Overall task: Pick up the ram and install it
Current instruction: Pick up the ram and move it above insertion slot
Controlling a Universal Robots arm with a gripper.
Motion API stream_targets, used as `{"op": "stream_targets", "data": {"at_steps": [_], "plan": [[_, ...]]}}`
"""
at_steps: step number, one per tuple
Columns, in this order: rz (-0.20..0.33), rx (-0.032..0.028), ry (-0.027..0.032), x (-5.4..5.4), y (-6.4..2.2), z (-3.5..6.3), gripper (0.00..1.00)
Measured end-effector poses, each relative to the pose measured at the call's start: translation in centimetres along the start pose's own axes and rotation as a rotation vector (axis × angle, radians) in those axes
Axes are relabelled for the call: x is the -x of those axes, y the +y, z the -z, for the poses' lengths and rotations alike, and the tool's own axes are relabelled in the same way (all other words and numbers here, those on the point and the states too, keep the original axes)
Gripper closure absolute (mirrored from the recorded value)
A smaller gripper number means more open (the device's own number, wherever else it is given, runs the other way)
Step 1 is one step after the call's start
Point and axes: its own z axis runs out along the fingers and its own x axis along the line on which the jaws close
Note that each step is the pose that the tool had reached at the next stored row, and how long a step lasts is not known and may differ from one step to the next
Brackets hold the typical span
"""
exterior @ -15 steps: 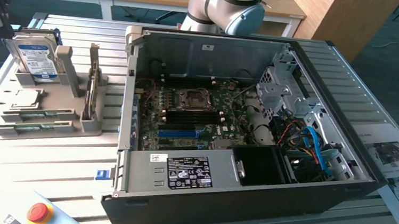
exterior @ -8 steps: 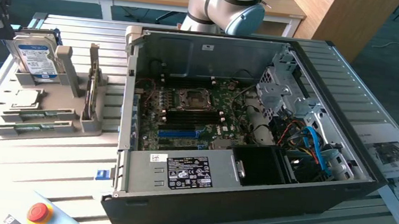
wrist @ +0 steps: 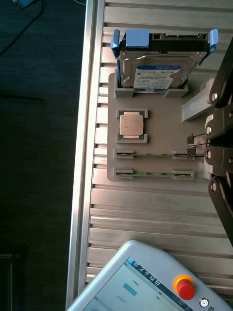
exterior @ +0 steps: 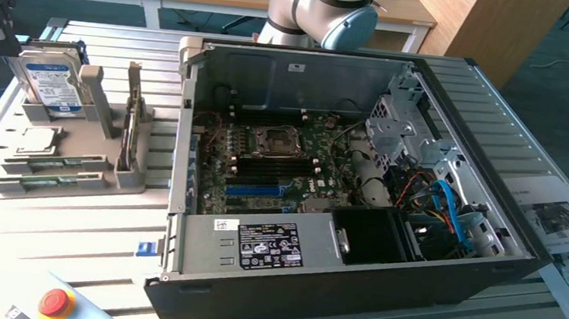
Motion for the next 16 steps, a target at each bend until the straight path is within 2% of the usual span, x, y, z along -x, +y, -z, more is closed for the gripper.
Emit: {"op": "stream_targets", "data": {"at_steps": [7, 16], "plan": [[0.0, -0.0003, -0.0002, 0.0, 0.0, -0.12, 0.9], [0.0, -0.0001, -0.0001, 0.0, -0.05, -1.58, 0.9]]}}
